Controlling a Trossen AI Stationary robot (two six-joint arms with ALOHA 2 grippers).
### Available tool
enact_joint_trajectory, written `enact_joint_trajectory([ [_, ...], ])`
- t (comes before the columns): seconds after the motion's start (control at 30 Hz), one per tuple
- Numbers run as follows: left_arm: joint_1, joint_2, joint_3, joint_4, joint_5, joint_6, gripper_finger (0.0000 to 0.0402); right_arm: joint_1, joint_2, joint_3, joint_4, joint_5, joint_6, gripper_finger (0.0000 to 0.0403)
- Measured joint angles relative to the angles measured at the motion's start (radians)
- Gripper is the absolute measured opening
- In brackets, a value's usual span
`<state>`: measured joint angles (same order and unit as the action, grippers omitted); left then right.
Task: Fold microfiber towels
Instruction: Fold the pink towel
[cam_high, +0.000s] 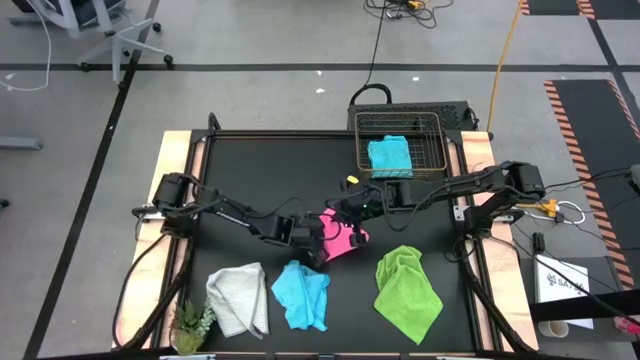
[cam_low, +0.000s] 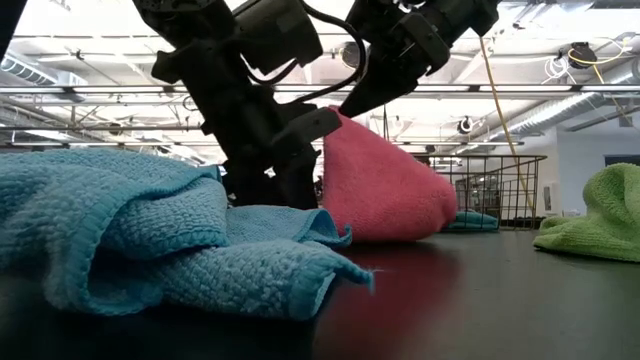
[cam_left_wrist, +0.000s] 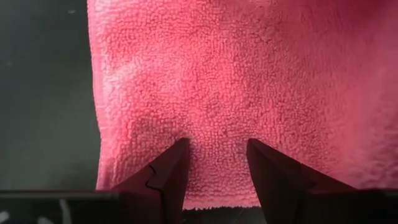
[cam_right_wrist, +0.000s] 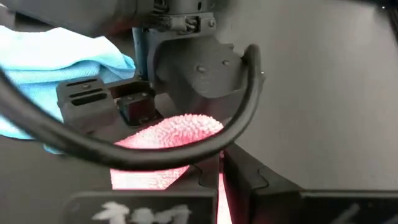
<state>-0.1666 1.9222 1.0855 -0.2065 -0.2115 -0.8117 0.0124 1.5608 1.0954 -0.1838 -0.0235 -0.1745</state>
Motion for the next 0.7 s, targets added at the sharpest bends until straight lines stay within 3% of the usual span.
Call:
enact_joint_trajectory([
  [0.33,0.032,-0.093,-0.002,-0.060,-0.015,-0.035,0.0164,0.003,0.000,0.001,-0.039,0.000,-0.003,0.0000],
  [0.53,0.038,-0.200,-0.003,-0.186,-0.019,-0.033,0.0121,0.002,0.000,0.001,-0.043,0.000,-0.007,0.0000],
  [0.7,0.038,-0.274,-0.001,-0.312,-0.112,-0.049,0.0078,0.002,0.001,0.001,-0.009,-0.003,-0.025,0.0000],
])
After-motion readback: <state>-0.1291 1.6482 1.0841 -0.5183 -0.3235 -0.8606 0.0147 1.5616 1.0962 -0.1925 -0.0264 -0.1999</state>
